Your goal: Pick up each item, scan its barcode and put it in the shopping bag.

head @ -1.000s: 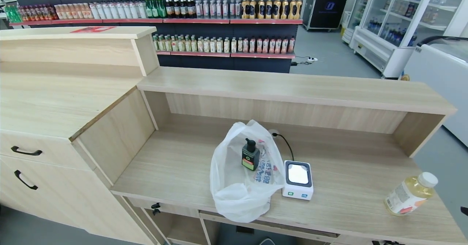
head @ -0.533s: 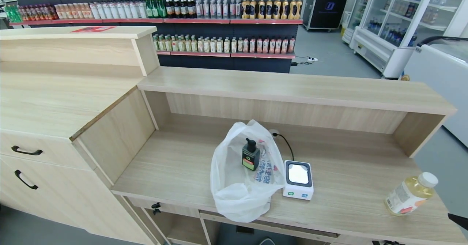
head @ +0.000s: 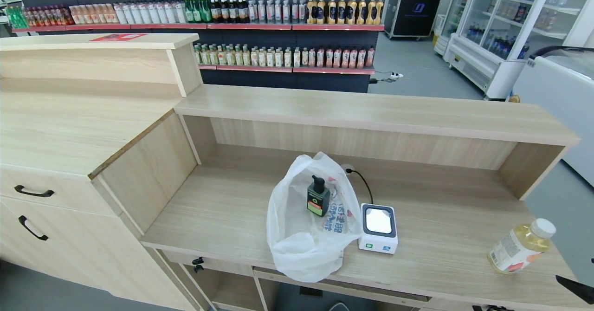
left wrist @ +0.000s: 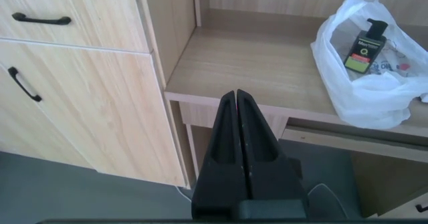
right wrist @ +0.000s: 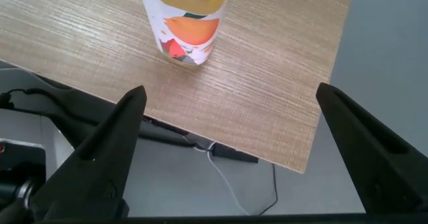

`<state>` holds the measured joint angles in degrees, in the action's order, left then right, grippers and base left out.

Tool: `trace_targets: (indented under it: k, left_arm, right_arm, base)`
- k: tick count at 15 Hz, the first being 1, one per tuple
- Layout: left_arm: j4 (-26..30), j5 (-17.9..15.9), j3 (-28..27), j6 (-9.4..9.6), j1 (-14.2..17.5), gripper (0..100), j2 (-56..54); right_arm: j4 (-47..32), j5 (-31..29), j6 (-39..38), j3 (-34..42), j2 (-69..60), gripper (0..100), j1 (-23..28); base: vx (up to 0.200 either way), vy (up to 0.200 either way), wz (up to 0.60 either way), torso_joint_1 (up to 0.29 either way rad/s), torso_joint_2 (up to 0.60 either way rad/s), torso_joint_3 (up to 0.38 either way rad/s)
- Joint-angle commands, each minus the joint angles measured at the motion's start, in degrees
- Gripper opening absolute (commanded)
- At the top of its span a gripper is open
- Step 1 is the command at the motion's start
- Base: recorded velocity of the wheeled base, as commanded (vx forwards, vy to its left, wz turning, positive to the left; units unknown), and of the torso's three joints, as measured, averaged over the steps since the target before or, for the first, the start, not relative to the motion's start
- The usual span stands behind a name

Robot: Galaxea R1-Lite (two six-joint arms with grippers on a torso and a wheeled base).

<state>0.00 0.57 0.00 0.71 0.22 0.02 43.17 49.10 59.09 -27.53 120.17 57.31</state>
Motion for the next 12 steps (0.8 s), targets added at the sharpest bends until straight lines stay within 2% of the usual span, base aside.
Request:
trace_targets:
  k: [1,6,12]
  left_arm:
    - [0.0,0.04,0.0,0.0,0.04,0,-0.02]
    - [0.0,0.04,0.0,0.0,0.04,0,-0.02]
    - [0.0,0.04,0.0,0.0,0.04,0,-0.02]
  right_arm:
    - [0.51,1.96,2.08,-0.51,3.75,100,-0.01]
    - [1.57,4.16,3.14,-1.74,7.53,100,-0.18]
    - [4.38,4.77,2.7,-3.5,10.43,100,-2.73]
  base:
    - [0.0,0.0,0.0,0.0,0.0,0.0]
    - [0.0,0.0,0.0,0.0,0.0,0.0]
    - [0.0,0.0,0.0,0.0,0.0,0.0]
